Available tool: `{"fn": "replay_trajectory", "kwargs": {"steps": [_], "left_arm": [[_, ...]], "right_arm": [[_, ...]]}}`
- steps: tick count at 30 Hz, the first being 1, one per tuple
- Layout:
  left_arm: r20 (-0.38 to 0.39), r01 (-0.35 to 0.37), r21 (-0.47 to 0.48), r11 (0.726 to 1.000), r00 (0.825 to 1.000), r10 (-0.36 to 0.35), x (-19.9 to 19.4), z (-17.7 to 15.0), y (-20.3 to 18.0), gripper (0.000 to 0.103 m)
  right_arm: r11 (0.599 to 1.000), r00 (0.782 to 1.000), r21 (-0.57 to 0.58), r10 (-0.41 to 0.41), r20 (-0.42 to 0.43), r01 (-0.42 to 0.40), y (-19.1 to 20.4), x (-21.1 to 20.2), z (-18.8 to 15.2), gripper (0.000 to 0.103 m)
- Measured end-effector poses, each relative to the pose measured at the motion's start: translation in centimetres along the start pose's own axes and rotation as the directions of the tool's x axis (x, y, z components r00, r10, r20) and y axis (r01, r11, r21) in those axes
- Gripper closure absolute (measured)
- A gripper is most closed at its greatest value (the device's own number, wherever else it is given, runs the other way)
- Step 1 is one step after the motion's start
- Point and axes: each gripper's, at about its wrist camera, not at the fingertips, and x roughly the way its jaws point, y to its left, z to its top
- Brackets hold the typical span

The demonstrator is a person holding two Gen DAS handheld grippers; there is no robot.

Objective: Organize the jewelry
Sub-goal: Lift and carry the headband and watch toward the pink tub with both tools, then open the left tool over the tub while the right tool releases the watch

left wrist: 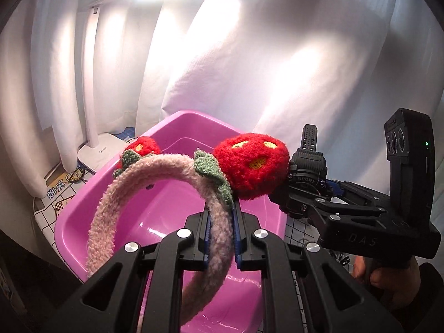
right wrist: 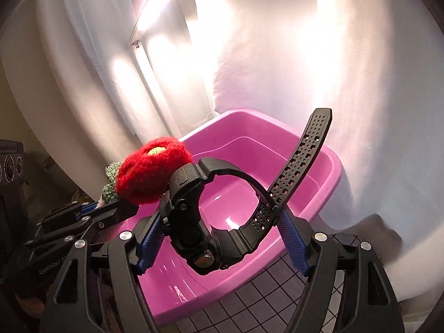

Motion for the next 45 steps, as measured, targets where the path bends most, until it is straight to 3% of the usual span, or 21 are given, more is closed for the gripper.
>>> {"fn": "replay_trajectory", "kwargs": {"steps": [8, 16, 27, 32, 36, 41, 44, 45], "left_arm": [[-0.126, 0.001, -0.058, 0.998, 0.992, -0.008, 3.9, 1.7, 2.1, 0.090], [-0.262, -0.015, -0.149, 0.989, 0.965, -0.025, 7.3, 1.1, 3.9, 0.090], [-0.394, -0.062, -0.246, 0.967, 0.918, -0.042, 10.2, 0.4, 6.1, 0.090], [-0.442, -0.086, -0.283, 0.955, 0.895, -0.050, 11.6, 0.2, 7.1, 0.089], [-0.470, -0.110, -0.296, 0.949, 0.881, -0.045, 12.5, 0.0, 7.6, 0.089], [-0.490, -0.122, -0.307, 0.944, 0.870, -0.047, 13.2, -0.1, 8.1, 0.088], [-0.492, -0.138, -0.302, 0.943, 0.870, -0.031, 13.1, 0.0, 8.4, 0.081], [-0.496, -0.151, -0.296, 0.943, 0.868, -0.017, 13.1, 0.1, 8.4, 0.074]], "right_arm": [[1.000, 0.988, -0.013, -0.018, -0.151, 0.016, -1.0, 5.5, 2.5, 0.031], [0.998, 0.953, -0.052, -0.058, -0.298, 0.044, -1.5, 10.0, 3.3, 0.031], [0.991, 0.869, -0.117, -0.116, -0.480, 0.067, -1.5, 15.8, 4.0, 0.031], [0.986, 0.809, -0.145, -0.151, -0.568, 0.082, -2.5, 18.5, 4.0, 0.031], [0.985, 0.773, -0.148, -0.166, -0.612, 0.094, -2.9, 20.2, 4.4, 0.031], [0.982, 0.759, -0.149, -0.184, -0.624, 0.116, -3.2, 21.0, 5.3, 0.031], [0.981, 0.748, -0.153, -0.192, -0.635, 0.122, -3.1, 21.6, 5.5, 0.030], [0.980, 0.744, -0.157, -0.198, -0.638, 0.125, -3.0, 21.4, 5.2, 0.030]]}}
